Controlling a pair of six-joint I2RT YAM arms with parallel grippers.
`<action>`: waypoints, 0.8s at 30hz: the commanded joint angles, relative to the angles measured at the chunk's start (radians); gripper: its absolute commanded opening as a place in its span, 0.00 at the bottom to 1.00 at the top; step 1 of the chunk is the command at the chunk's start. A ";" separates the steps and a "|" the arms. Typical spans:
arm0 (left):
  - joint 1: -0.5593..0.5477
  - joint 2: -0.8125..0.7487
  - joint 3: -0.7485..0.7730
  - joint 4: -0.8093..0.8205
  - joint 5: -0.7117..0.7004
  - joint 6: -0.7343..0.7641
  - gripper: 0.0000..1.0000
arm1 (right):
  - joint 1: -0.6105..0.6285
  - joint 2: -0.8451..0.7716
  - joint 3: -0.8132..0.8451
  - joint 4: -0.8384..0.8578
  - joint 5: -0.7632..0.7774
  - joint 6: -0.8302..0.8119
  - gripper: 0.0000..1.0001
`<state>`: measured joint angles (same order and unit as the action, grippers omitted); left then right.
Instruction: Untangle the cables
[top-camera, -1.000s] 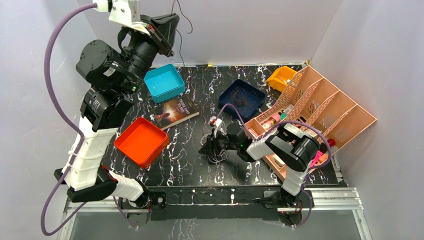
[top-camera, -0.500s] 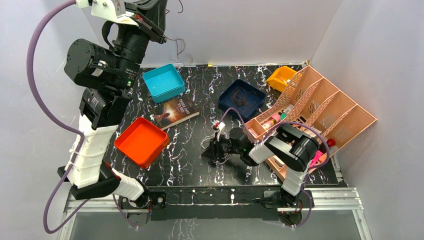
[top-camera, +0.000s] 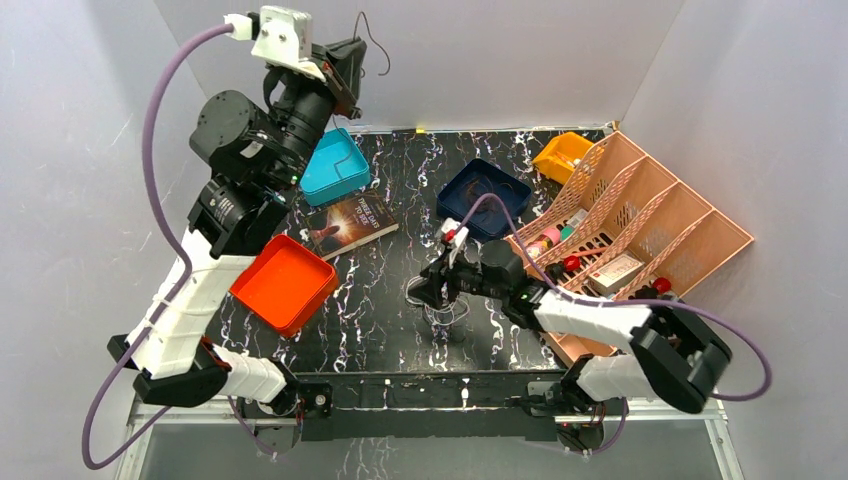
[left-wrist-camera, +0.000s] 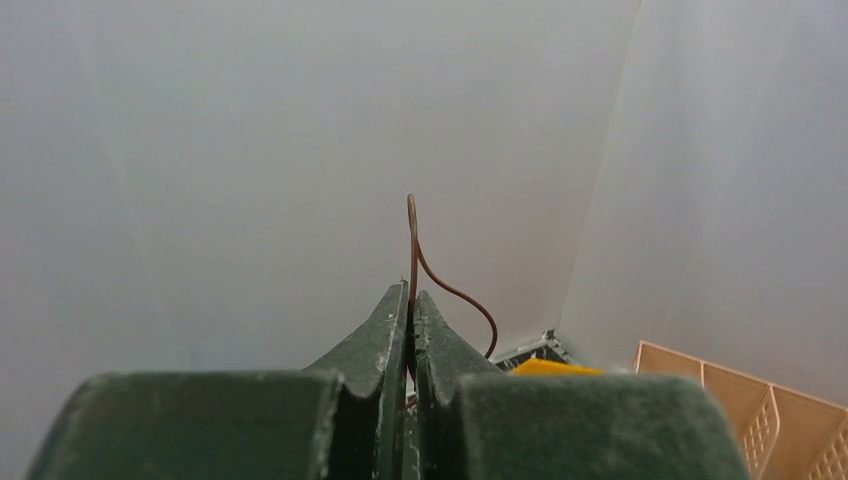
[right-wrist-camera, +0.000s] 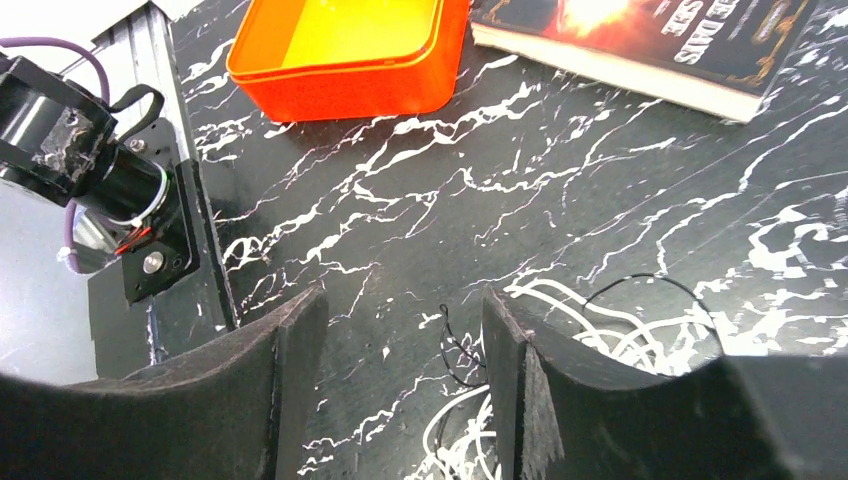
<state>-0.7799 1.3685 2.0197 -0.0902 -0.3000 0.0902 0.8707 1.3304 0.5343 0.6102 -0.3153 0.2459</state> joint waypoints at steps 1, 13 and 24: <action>0.005 -0.077 -0.073 0.031 -0.029 -0.037 0.00 | 0.004 -0.157 0.042 -0.181 0.071 -0.092 0.67; 0.005 -0.051 -0.177 -0.007 -0.049 -0.072 0.00 | 0.003 -0.527 0.058 -0.465 0.365 -0.104 0.74; 0.007 0.072 -0.155 -0.022 -0.005 -0.061 0.00 | 0.004 -0.638 0.205 -0.635 0.493 -0.104 0.75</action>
<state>-0.7799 1.4033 1.8389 -0.1139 -0.3279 0.0257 0.8711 0.7242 0.6415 0.0216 0.0902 0.1505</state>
